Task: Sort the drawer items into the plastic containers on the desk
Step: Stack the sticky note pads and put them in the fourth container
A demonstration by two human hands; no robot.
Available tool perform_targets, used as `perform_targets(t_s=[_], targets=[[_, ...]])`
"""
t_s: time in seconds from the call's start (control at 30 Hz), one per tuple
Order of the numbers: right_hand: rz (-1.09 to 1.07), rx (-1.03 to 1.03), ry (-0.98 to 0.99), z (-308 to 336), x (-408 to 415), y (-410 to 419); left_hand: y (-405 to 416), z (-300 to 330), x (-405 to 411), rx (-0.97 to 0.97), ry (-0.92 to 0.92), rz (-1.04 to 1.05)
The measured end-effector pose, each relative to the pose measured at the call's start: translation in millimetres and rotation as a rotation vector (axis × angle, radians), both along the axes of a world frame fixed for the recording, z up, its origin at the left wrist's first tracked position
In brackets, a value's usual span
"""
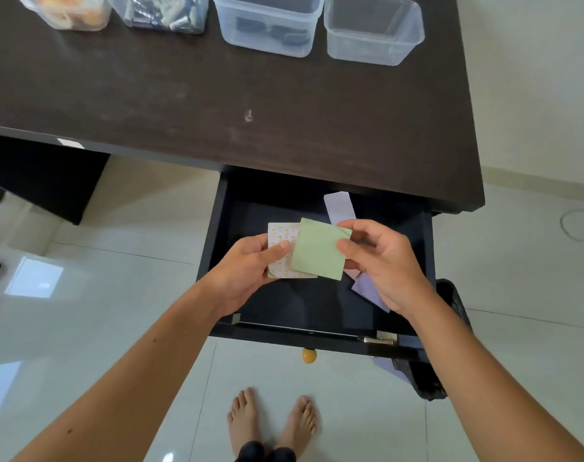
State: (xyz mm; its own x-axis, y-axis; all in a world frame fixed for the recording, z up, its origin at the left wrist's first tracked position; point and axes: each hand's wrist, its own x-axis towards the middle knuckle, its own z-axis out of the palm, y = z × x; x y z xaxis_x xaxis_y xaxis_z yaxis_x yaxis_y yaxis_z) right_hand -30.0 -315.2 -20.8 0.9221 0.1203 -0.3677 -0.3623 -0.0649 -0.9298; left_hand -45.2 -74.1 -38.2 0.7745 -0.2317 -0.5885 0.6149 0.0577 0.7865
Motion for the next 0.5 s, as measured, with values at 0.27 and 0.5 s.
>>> perform_targets(t_s=[0.27,0.5], targets=[[0.01,-0.182,-0.091,-11,3,10,-6,0,0,-0.061,0.02,-0.035],[0.0,-0.278,-0.13,-20,5,14,-12,-2,2,-0.141,-0.009,-0.073]])
